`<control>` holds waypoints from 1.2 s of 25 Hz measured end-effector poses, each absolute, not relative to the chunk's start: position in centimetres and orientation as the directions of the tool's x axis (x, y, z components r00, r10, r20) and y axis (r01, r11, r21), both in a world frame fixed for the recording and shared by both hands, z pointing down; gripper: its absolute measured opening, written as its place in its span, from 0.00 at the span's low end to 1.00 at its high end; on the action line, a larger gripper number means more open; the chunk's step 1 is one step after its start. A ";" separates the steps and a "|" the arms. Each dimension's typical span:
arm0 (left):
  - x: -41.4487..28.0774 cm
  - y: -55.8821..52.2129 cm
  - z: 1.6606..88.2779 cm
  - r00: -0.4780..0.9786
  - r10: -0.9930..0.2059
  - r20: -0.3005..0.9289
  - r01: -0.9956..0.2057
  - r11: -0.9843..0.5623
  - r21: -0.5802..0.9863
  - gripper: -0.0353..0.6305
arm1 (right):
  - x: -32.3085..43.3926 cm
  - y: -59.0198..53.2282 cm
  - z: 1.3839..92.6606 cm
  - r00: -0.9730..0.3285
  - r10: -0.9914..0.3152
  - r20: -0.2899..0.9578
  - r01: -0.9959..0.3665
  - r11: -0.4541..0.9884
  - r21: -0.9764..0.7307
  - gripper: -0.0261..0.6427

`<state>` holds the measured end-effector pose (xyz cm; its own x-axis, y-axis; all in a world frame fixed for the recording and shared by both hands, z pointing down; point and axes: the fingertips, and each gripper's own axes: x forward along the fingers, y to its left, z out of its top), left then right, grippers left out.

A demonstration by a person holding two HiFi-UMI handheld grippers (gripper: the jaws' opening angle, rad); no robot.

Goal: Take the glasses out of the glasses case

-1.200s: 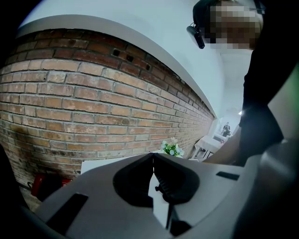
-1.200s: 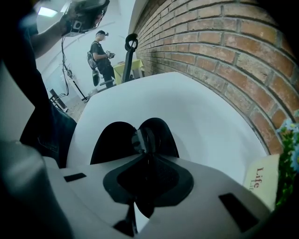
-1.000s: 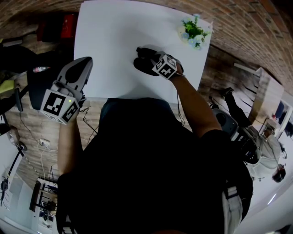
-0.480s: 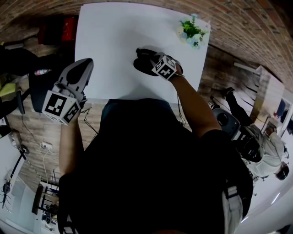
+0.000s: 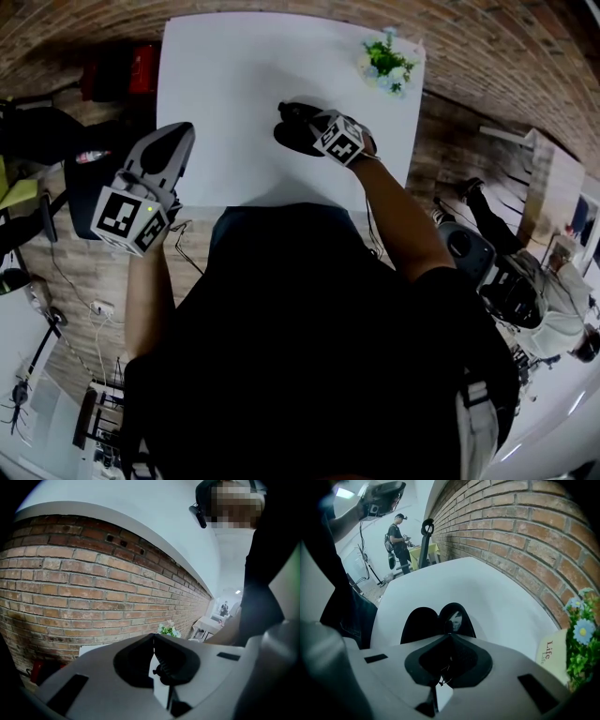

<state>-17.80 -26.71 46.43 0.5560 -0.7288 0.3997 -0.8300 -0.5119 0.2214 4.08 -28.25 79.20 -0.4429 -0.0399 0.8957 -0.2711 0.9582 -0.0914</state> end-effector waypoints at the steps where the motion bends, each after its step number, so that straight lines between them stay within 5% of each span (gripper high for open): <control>1: -17.7 -26.7 46.4 0.559 -0.727 0.398 -0.828 -0.517 0.219 0.07 | 4.1 -28.2 79.0 -0.444 -0.044 0.895 -0.275 0.957 -0.090 0.08; 30: -15.8 -26.4 43.1 0.629 -0.697 0.345 -0.772 -0.614 0.167 0.07 | 4.1 -27.1 70.7 -0.560 -0.168 0.812 -0.365 0.929 -0.060 0.07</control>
<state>-15.78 -26.40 43.07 0.6288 -0.6969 0.3448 -0.7717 -0.6138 0.1666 4.10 -27.07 70.73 -0.5597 -0.1677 0.8116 -0.3648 0.9292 -0.0595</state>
